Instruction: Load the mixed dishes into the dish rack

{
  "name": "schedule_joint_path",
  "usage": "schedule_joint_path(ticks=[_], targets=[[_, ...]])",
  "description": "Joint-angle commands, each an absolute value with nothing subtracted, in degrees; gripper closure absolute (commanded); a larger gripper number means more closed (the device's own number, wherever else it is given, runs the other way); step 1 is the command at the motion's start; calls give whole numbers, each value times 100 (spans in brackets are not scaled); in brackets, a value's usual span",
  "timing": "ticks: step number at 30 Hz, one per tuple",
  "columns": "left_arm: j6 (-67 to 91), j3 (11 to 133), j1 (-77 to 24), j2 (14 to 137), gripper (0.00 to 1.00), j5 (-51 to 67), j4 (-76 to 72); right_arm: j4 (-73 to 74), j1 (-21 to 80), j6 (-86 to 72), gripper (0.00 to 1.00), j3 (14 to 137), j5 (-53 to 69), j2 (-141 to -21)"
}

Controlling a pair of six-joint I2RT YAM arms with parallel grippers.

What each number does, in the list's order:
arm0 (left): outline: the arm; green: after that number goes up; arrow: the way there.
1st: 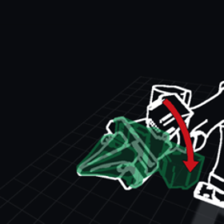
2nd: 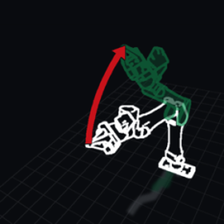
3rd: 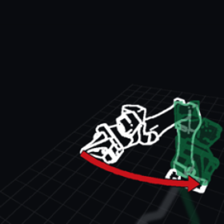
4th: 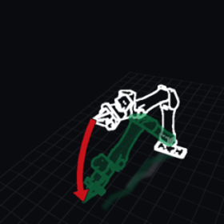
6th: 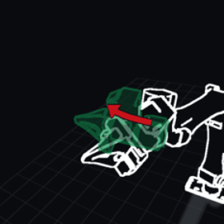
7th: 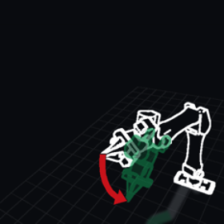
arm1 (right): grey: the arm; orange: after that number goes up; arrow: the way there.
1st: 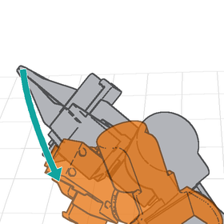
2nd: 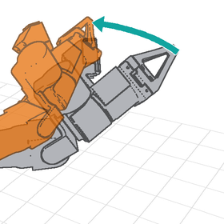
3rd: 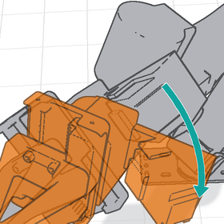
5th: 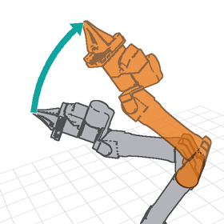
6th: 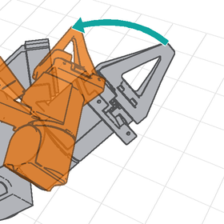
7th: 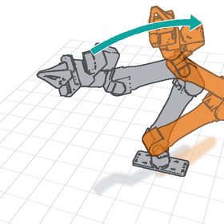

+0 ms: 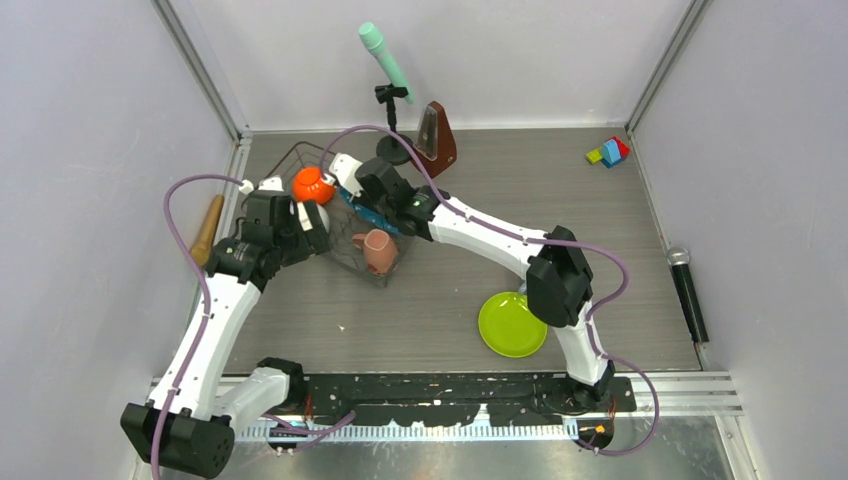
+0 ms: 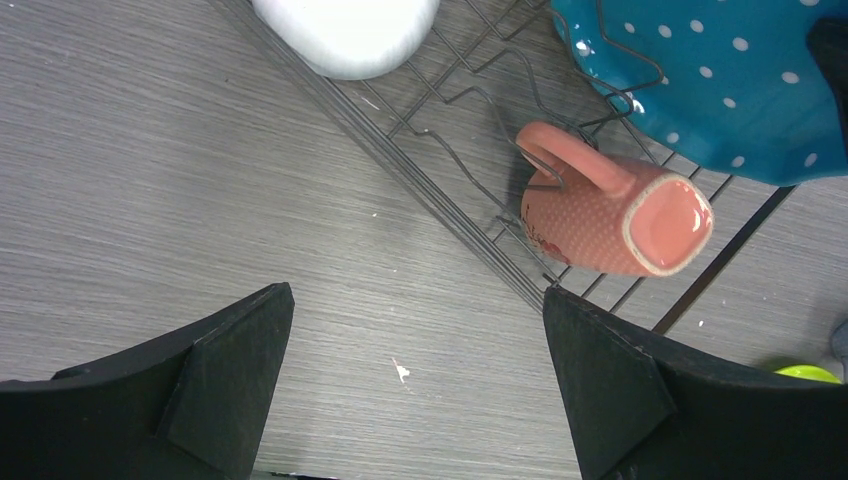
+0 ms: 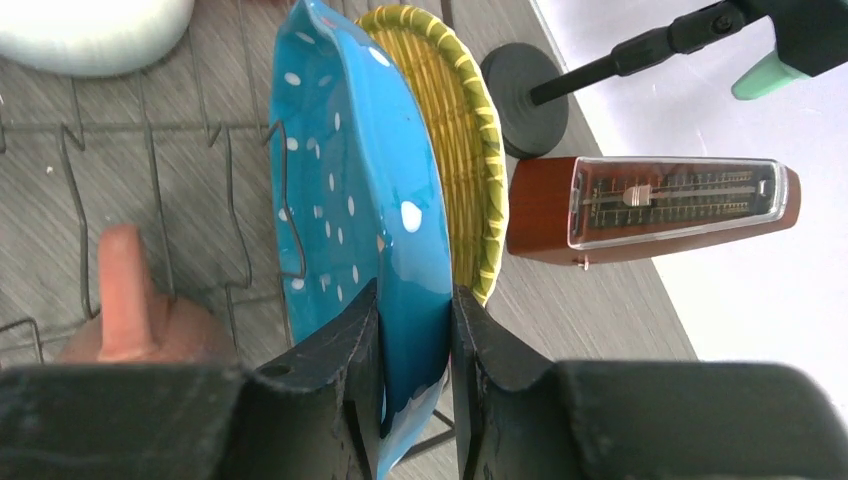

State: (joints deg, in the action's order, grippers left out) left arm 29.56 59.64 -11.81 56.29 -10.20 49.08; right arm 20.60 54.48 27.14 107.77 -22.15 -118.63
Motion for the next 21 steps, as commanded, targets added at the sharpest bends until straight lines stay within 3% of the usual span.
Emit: schedule_joint_path(ticks=[1,10,21], targets=[[2962,5969,-1121,5657,0,-918,4665,1469,5602,2379,100,10638,-2282,-11155],[2982,5977,-1099,5638,1,-835,4689,1204,5358,1980,100,10913,-1870,-11386],[2958,5885,-988,5676,1,-897,4771,1634,5317,2071,100,12285,-1486,-12184]])
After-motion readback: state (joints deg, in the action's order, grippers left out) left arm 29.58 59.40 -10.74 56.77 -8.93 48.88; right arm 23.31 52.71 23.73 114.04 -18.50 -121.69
